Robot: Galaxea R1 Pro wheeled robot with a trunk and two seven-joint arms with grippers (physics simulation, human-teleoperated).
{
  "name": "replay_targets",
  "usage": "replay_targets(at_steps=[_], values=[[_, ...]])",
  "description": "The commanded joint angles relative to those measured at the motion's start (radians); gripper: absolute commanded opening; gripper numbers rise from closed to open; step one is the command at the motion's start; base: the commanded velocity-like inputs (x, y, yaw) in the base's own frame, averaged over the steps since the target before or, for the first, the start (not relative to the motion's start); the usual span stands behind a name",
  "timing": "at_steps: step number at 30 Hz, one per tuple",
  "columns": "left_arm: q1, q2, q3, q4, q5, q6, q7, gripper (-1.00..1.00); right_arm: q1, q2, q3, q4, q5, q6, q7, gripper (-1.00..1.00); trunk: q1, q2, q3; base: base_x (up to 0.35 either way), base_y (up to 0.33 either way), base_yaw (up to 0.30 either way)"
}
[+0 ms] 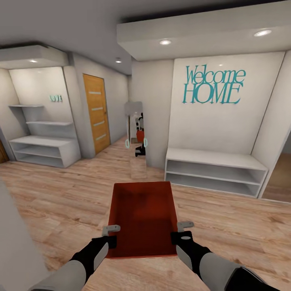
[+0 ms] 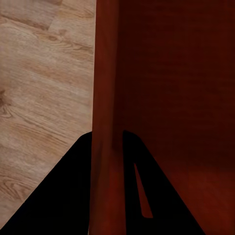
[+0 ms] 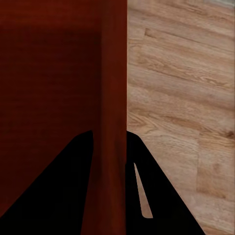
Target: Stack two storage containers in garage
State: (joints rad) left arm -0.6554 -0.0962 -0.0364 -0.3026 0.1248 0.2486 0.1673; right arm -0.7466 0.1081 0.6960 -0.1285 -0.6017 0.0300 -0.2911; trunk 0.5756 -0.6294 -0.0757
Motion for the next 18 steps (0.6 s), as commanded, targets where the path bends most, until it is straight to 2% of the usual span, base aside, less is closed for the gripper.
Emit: replay_targets(at_steps=[1,18], values=[[-0.001,0.001,0.021,-0.011,-0.013,-0.013,0.009,-1.00,0.000,-0.001,-0.004,0.012,-0.021,0.002,-0.001,-1.00,0.001,-0.002,-0.002,0.323,0.000,0.000],[-0.001,0.001,0.021,-0.012,-0.013,-0.013,0.009,-1.00,0.000,-0.001,-0.004,0.012,-0.021,0.002,-0.001,-1.00,0.001,-0.002,-0.002,0.323,0.000,0.000]])
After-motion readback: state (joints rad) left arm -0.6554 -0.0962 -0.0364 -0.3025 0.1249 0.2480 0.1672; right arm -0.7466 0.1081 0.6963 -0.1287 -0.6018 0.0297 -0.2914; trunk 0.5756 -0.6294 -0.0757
